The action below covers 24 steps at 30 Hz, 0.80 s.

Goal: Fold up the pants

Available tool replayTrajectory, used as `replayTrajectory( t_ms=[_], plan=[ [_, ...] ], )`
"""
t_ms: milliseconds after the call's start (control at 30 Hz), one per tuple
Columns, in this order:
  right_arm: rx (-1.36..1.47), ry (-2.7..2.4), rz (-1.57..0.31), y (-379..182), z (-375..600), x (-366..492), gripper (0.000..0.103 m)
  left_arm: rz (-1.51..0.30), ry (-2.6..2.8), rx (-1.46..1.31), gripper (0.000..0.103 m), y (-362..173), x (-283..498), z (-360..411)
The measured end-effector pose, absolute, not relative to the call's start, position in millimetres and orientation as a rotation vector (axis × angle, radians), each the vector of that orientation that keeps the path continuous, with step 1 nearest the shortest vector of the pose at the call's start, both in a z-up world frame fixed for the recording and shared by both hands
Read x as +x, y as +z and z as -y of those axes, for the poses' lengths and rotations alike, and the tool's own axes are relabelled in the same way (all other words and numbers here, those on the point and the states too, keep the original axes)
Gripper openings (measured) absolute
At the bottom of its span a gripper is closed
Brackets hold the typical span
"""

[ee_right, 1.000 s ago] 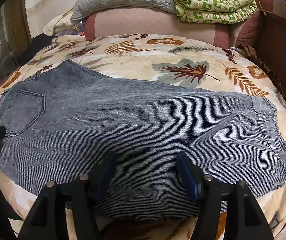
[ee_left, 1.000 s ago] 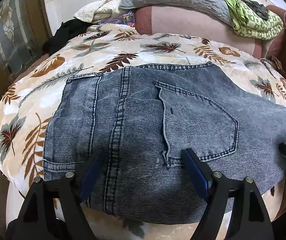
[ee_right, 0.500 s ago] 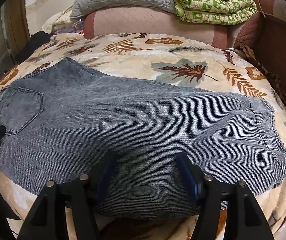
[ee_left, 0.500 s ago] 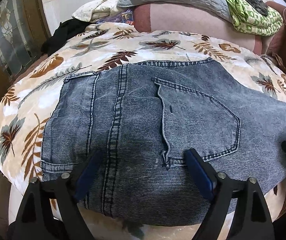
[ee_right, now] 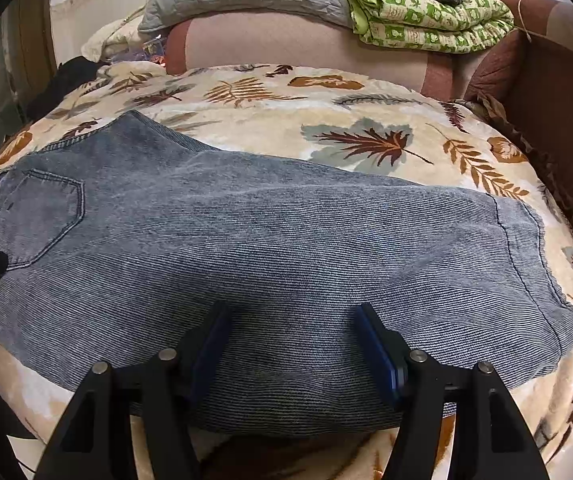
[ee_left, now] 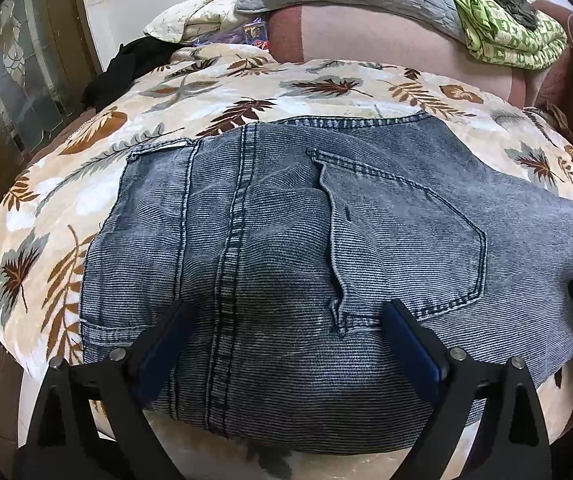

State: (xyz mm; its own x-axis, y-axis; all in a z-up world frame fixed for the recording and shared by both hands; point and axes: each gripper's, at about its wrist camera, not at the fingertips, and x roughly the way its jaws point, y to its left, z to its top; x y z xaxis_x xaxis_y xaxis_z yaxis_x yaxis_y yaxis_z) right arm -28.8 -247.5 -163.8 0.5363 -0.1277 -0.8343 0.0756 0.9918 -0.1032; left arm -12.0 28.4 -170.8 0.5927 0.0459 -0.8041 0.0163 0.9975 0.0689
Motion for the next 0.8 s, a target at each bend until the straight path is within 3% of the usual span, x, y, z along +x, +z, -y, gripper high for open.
replayTrajectory(
  t_ms=[800],
  plan=[
    [-0.174,-0.229,-0.960,-165.7,228.1,-33.3,0.071,-0.925,0.005,0.077,0.100,-173.5,-11.3,-27.6]
  ],
)
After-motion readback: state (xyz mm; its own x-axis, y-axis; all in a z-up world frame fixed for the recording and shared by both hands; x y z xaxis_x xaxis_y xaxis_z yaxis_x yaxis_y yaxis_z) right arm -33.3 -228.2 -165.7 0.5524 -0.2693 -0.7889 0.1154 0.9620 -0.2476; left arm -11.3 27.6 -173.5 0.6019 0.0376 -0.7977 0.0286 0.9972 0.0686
